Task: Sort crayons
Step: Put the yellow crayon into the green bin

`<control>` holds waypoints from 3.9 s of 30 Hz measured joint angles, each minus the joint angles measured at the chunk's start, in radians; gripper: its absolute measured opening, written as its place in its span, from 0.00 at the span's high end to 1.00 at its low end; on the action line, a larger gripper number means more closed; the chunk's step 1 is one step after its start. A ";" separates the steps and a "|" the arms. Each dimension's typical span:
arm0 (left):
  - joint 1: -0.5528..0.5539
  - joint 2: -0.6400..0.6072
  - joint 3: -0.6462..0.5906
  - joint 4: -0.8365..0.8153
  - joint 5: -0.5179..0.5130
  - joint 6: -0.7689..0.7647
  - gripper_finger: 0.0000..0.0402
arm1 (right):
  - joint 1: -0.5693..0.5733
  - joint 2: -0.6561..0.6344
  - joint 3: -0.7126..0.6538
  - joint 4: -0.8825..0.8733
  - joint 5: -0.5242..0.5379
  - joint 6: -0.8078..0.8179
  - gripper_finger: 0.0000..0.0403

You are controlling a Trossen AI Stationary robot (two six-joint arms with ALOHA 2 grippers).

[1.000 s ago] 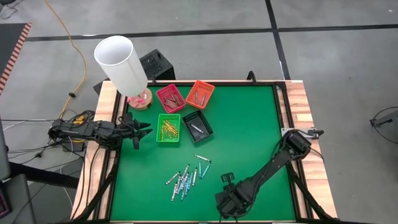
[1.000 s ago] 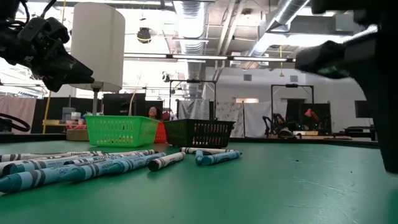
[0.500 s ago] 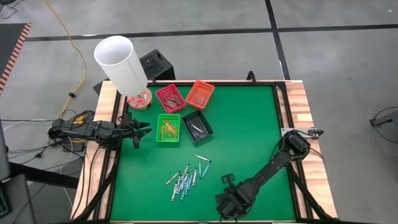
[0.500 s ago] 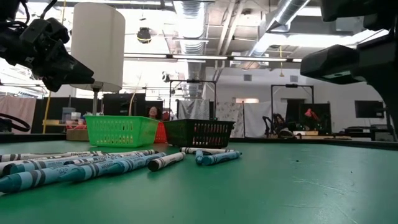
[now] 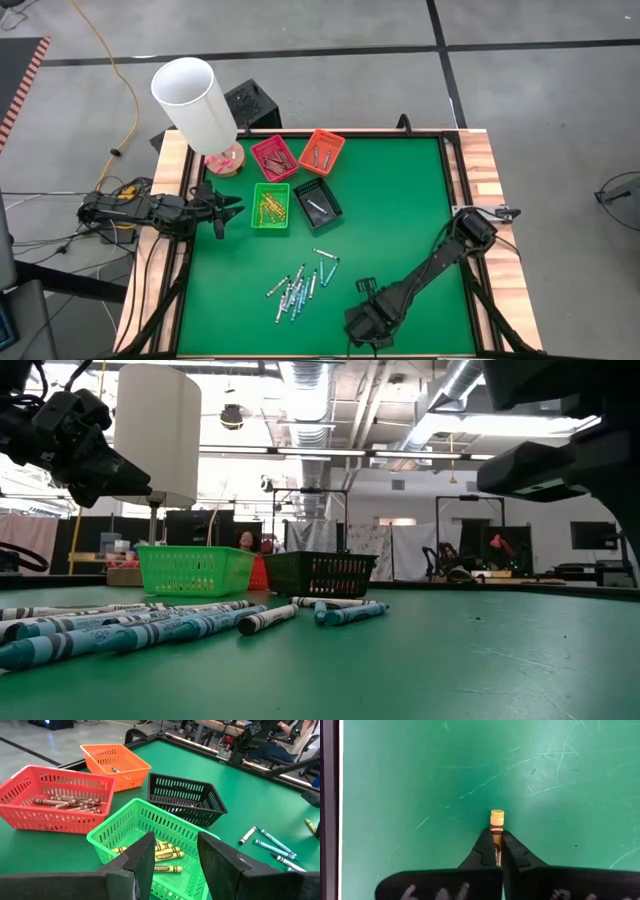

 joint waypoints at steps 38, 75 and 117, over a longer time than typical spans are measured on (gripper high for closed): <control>0.000 0.000 0.000 -0.016 0.007 -0.011 0.66 | -0.403 -0.101 -0.001 0.754 0.091 -0.370 1.00; 0.000 0.000 0.000 -0.024 -0.011 -0.018 0.66 | -0.639 0.038 0.001 1.306 0.218 -0.442 1.00; 0.000 0.000 0.000 -0.025 -0.020 -0.046 0.66 | -0.696 0.151 -0.001 1.202 0.237 -0.190 0.99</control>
